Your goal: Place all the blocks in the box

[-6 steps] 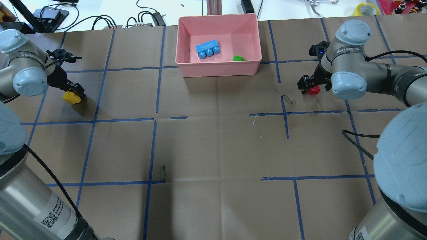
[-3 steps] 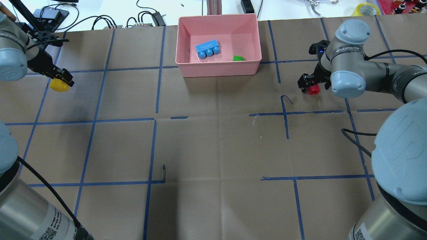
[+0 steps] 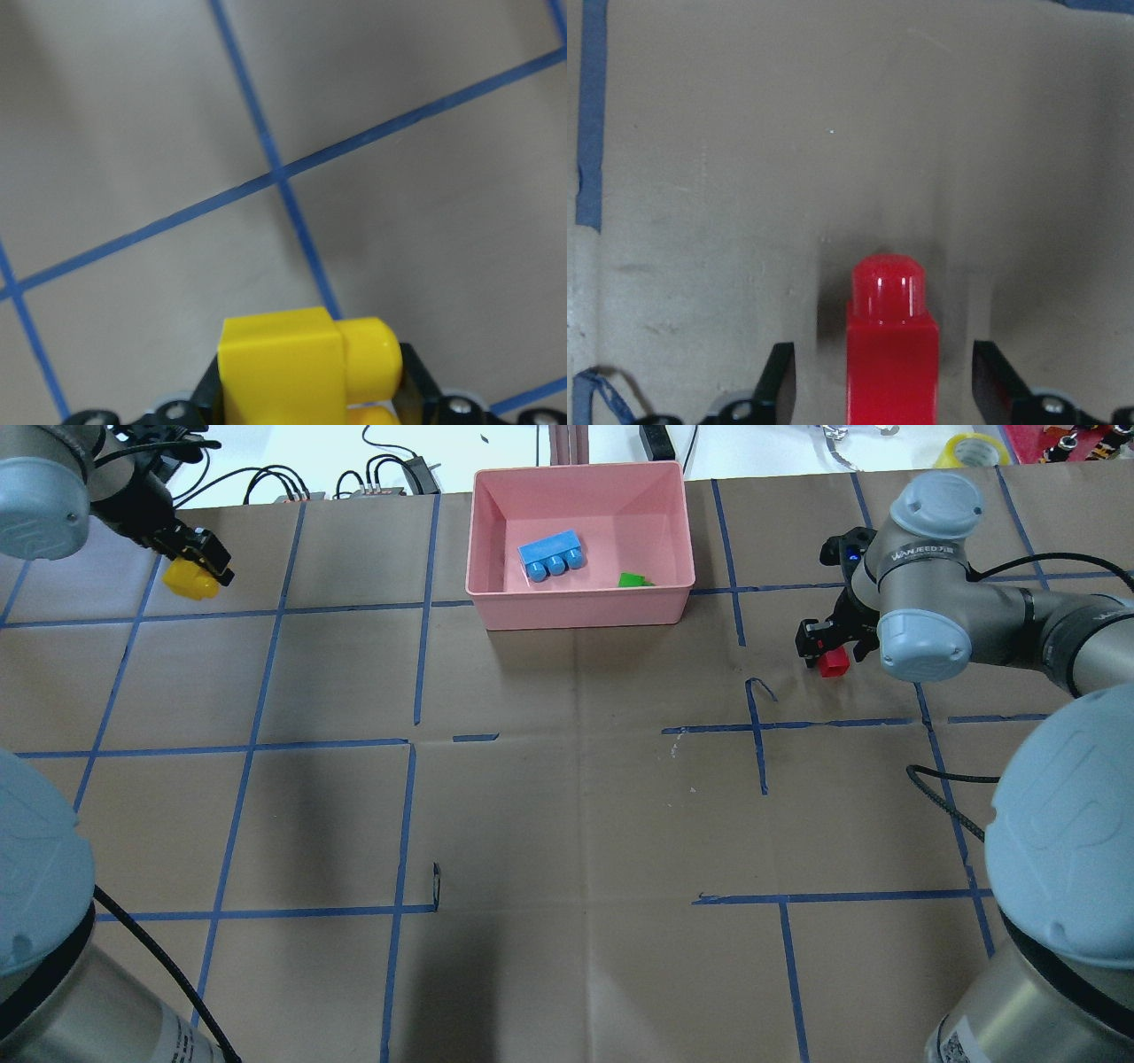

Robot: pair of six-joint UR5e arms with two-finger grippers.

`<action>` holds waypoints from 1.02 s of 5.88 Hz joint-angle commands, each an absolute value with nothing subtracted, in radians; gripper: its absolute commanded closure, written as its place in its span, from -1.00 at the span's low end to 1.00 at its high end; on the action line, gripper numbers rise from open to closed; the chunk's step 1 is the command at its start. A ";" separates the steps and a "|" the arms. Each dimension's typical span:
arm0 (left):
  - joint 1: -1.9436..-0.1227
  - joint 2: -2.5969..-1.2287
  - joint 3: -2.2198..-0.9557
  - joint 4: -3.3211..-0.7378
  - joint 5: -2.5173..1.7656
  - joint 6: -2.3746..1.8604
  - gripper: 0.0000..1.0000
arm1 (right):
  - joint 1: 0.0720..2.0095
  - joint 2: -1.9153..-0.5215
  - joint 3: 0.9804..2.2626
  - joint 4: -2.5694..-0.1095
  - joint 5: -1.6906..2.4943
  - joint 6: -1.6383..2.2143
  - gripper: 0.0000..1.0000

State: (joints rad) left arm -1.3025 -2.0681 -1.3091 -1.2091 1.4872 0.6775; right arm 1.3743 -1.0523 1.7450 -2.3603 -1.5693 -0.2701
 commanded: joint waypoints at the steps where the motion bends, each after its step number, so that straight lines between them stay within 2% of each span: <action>1: -1.458 -2.149 -1.209 -1.203 1.416 0.381 0.36 | 1.374 -1.045 1.744 -2.359 -1.571 -0.270 -0.46; 3: -1.642 -2.248 -1.038 -1.200 1.427 0.083 0.34 | 1.374 -1.037 1.741 -2.359 -1.569 -0.270 -0.38; 4: -1.705 -2.281 -0.982 -1.177 1.425 -0.048 0.34 | 1.374 -1.038 1.744 -2.358 -1.569 -0.270 0.10; 6: -1.759 -2.376 -0.954 -1.029 1.425 -0.188 0.24 | 1.373 -1.045 1.746 -2.355 -1.571 -0.267 0.65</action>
